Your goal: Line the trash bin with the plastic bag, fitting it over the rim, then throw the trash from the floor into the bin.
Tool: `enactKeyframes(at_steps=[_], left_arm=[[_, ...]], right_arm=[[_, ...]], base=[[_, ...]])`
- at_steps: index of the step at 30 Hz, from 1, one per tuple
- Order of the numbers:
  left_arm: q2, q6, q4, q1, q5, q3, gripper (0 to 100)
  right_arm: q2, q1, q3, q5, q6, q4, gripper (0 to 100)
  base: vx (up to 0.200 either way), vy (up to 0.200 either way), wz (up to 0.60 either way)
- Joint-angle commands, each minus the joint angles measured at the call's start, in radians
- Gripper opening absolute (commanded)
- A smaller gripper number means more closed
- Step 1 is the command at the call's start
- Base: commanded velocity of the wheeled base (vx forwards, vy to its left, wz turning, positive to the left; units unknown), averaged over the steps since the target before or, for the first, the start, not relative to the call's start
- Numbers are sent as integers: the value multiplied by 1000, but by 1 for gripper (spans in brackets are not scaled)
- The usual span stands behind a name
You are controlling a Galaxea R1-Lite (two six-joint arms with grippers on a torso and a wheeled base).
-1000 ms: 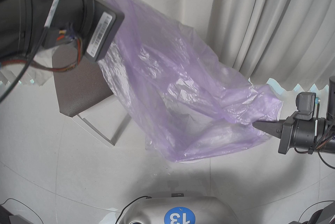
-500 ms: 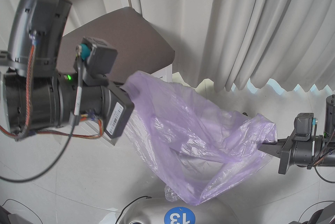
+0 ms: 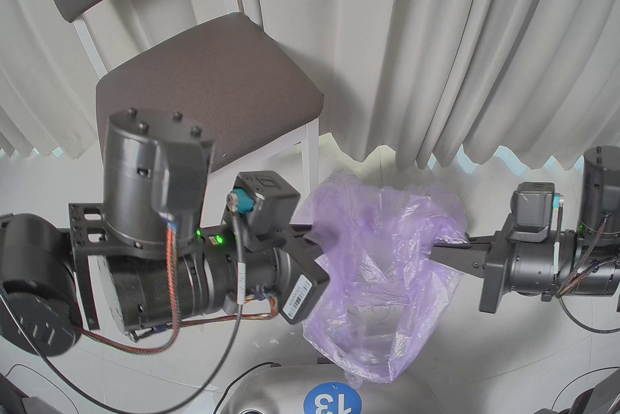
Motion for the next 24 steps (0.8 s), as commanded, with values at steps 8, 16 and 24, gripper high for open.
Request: enactKeyframes(at_steps=[8,16,24], left_arm=[[164,-175,-401,-24,-1,140,0],[277,-229,-727,-75,85,192,0],[345,-347,-855,-95,99,255,0]], right_arm=[[136,27,5,-4,68,-101,0],[141,-19,111,-6,136,-272,0],[159,-44,119,-1,157,-294,0]], base=[[0,0,0],[0,0,0],[0,0,0]])
